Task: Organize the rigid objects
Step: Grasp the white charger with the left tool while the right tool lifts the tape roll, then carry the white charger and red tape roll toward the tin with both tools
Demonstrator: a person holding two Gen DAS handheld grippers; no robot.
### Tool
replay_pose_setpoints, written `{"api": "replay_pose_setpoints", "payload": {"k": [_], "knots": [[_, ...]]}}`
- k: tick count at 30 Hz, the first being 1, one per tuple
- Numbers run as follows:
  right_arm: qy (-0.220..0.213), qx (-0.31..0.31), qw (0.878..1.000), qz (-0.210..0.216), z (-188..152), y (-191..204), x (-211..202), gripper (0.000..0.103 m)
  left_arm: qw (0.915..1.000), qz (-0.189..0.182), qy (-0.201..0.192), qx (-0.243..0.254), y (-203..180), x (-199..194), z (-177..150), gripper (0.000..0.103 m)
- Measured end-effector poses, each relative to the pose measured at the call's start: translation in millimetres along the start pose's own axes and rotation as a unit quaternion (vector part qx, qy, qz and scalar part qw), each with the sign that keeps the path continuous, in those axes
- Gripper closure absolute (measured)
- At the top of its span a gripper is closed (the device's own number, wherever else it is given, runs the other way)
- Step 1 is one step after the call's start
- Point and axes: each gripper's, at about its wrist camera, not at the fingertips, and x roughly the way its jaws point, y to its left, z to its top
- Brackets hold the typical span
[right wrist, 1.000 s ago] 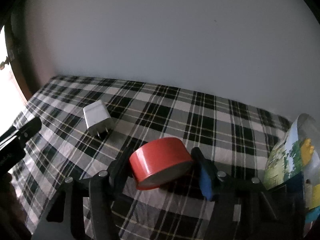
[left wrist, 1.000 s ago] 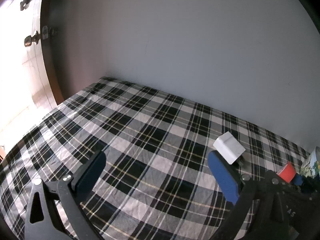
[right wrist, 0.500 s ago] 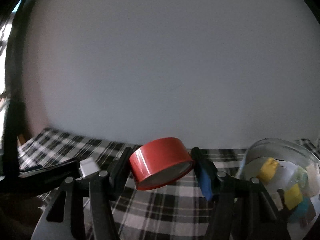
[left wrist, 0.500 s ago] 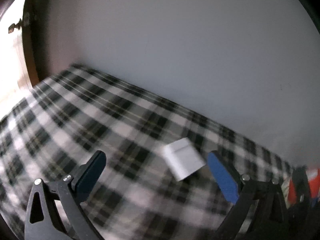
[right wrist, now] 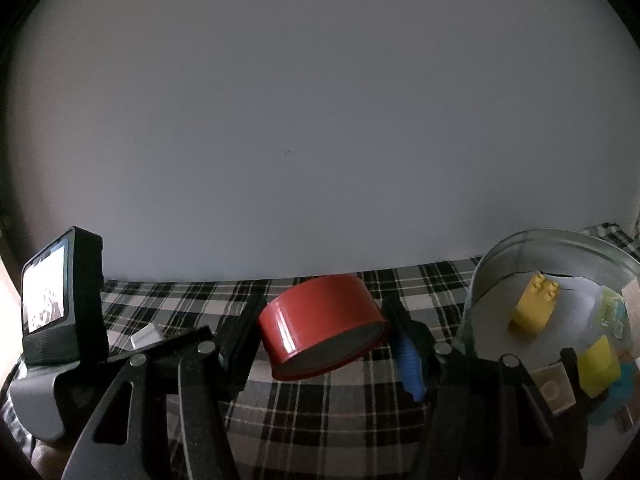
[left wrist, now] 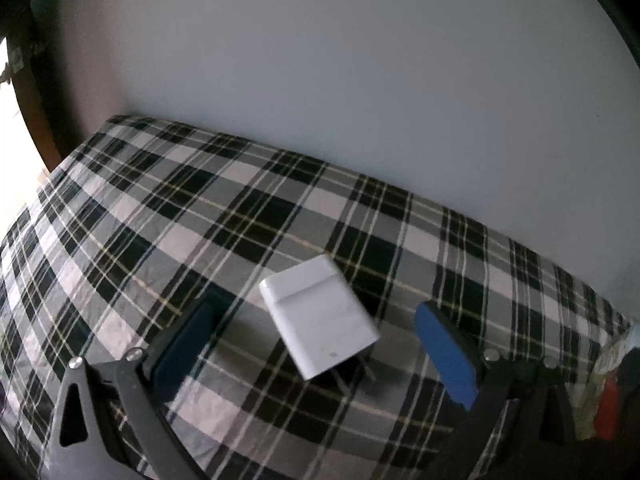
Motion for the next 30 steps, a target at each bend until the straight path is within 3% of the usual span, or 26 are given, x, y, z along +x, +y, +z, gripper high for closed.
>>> {"api": "replay_pose_setpoints", "payload": {"k": [4,6,8,16,26,30], "knots": [[-0.004,-0.01,1.0,0.006,0.2,2.4,-2.7,0.041,0.9999,0.006,-0.008,0.008,8.4,-8.7,-3.5,0.027],[-0.004,-0.013,1.0,0.008,-1.5,2.7,-4.1,0.041,0.9998,0.006,-0.011,0.016,12.9,-12.3,-5.1,0.053],[-0.005,-0.013,1.0,0.011,-2.5,0.2,-6.7,0.041,0.9998,0.0,-0.015,0.016,19.0,-16.4,-7.4,0.066],[-0.031,-0.029,0.999,0.032,-6.1,4.6,-19.4,0.041,0.9973,-0.065,-0.032,-0.01,44.0,-35.9,-22.1,0.066],[-0.114,-0.063,0.991,0.021,-10.0,14.5,-50.9,0.041,0.9856,-0.128,-0.109,-0.018,76.7,-79.7,-42.3,0.066],[-0.114,-0.07,0.991,0.023,-10.3,15.9,-53.4,0.041,0.9823,-0.129,-0.136,-0.005,75.4,-92.8,-50.0,0.066]]}}
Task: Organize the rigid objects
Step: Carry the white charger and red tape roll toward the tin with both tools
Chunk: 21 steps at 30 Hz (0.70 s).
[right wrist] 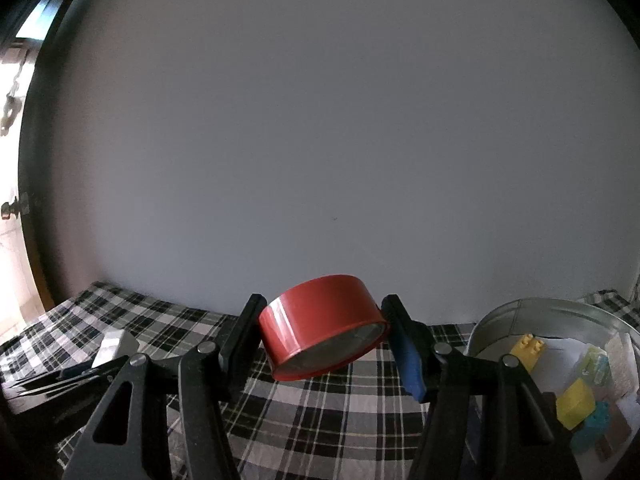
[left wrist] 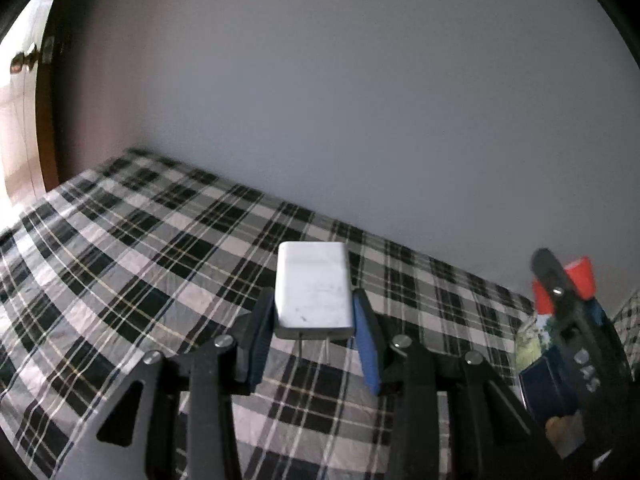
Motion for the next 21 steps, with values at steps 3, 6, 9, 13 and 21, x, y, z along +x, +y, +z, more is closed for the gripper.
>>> {"api": "replay_pose_setpoints", "payload": {"k": [3,6,9,13,21], "knots": [[0.002,-0.001,1.0,0.002,0.2,-1.8,-2.0,0.041,0.9991,0.017,-0.023,0.032,-12.5,-9.2,-2.0,0.066],[-0.001,-0.004,1.0,-0.005,-0.4,-3.4,-8.1,0.041,0.9967,0.032,-0.044,0.06,-22.0,-13.9,-2.0,0.066],[-0.002,-0.003,1.0,-0.013,-2.5,-0.8,-9.8,0.041,0.9956,0.034,-0.051,0.071,-25.8,-15.6,-2.9,0.066],[-0.003,-0.012,1.0,-0.024,-4.7,2.0,-16.0,0.041,0.9953,0.036,-0.049,0.076,-28.4,-15.6,-5.0,0.066],[0.0,-0.009,0.999,-0.039,-11.4,-1.9,-29.4,0.041,0.9943,0.043,-0.055,0.08,-28.2,-19.7,-6.3,0.066]]}}
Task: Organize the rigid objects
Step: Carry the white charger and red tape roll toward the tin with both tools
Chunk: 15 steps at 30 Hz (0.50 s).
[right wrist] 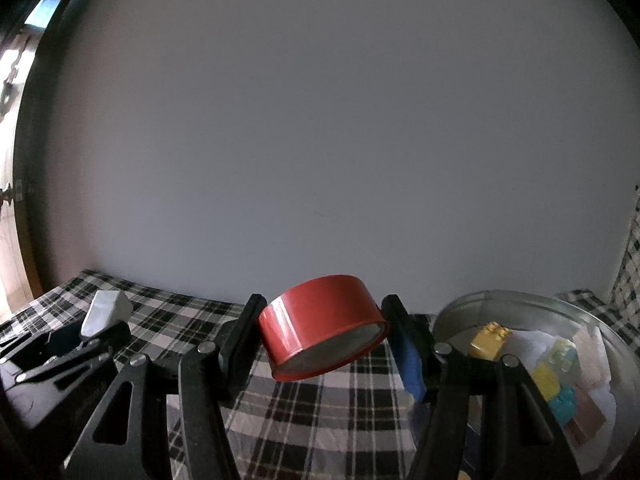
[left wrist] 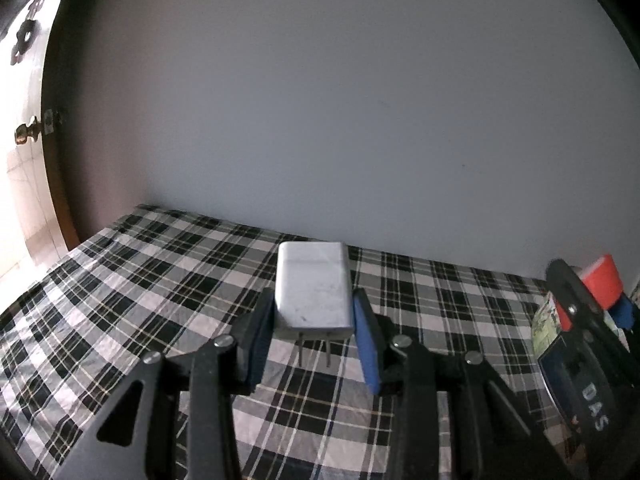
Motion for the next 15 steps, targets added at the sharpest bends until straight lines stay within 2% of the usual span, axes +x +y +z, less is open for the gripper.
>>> {"api": "replay_pose_setpoints", "payload": {"k": [15], "knots": [[-0.003,-0.005,1.0,-0.002,-9.7,-9.4,-42.8,0.041,0.9995,0.0,-0.022,0.022,-14.0,-17.9,-3.2,0.066]]}}
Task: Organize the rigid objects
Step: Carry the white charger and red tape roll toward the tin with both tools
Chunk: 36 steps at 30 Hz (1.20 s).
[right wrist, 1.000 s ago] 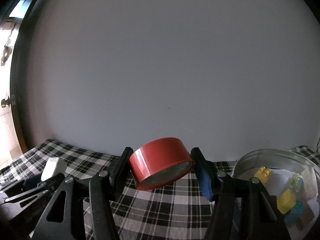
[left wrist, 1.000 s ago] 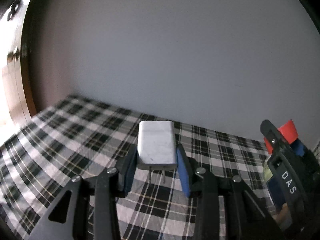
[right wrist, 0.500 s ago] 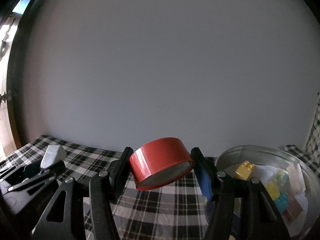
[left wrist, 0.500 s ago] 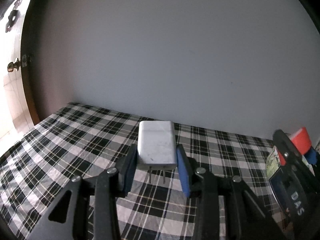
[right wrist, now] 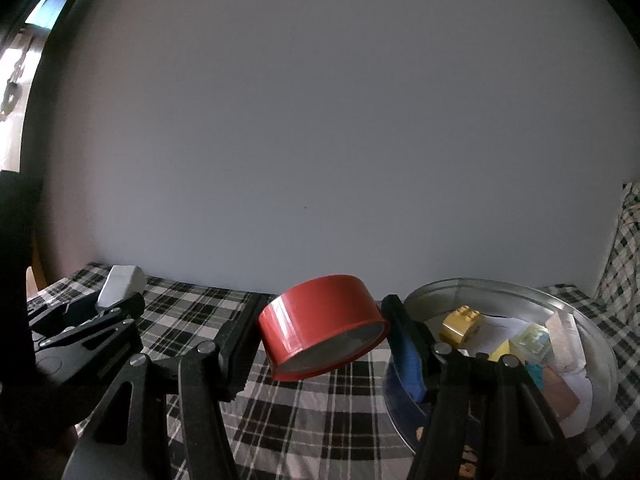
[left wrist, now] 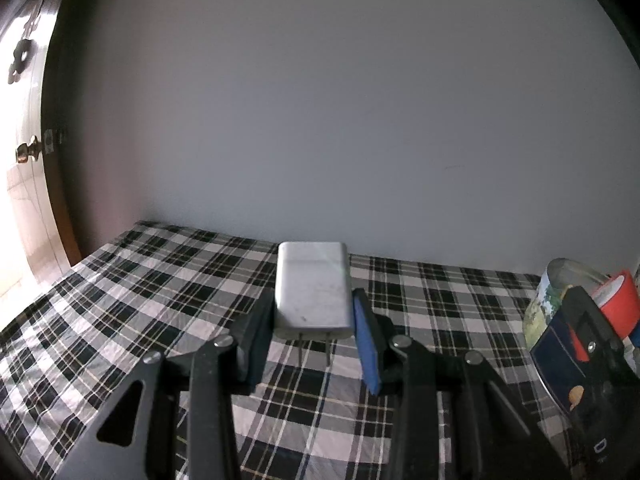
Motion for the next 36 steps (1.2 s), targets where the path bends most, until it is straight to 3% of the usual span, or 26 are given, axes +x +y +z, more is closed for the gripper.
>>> {"api": "replay_pose_setpoints", "payload": {"k": [19,36], "knots": [[-0.013,-0.02,0.999,0.029,-5.6,-8.3,-38.5,0.041,0.9996,-0.022,-0.005,0.013,-14.0,-19.7,-5.5,0.066],[-0.052,-0.048,0.997,0.024,-7.2,-40.1,-73.9,0.041,0.9991,-0.038,-0.008,0.014,-40.3,-35.2,-10.8,0.066]]}}
